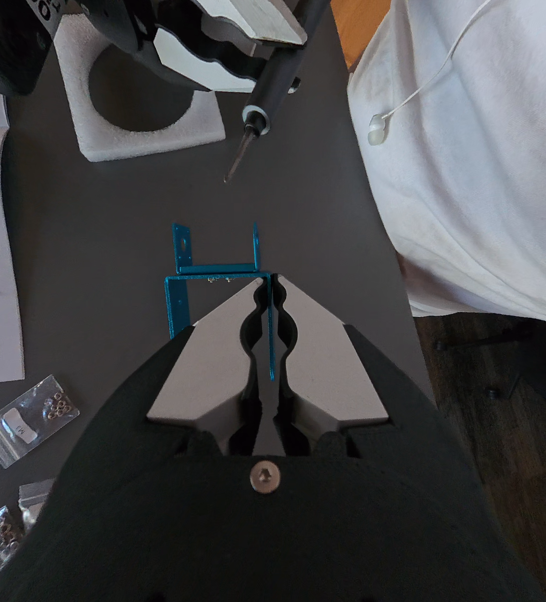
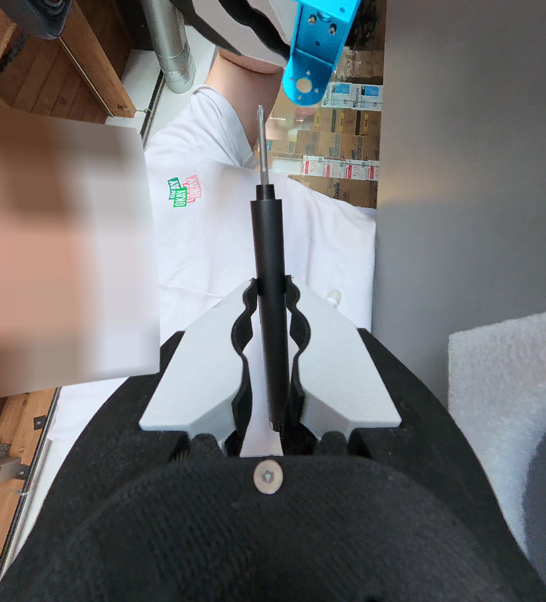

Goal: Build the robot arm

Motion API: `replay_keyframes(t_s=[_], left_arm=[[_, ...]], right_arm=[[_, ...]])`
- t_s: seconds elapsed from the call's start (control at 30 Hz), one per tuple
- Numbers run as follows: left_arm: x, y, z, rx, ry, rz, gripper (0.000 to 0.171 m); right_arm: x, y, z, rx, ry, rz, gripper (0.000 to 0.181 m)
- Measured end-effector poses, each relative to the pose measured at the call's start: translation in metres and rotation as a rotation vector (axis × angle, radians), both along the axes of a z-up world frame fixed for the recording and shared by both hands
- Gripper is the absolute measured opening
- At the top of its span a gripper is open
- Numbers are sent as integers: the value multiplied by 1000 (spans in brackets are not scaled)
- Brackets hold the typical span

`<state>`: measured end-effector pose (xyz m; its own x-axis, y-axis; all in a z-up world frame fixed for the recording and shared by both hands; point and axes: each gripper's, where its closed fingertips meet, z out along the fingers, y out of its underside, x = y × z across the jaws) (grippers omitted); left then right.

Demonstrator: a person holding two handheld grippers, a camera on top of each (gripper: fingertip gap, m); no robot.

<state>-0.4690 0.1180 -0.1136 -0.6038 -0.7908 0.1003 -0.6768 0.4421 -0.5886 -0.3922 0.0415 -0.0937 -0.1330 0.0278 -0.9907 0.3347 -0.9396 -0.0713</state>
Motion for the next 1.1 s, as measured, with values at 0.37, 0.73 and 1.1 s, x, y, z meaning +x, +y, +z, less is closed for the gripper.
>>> replay_keyframes(t_s=[0.37, 0.73, 1.1], left_arm=[[6, 7, -4, 42, -13, -68, 0], [12, 3, -10, 47, -9, -117, 0], [14, -2, -11, 49, -7, -152, 0]], right_arm=[[11, 4, -8, 16, -43, -15, 15], [13, 3, -14, 17, -56, -5, 15], [15, 1, -14, 12, -55, 4, 15]])
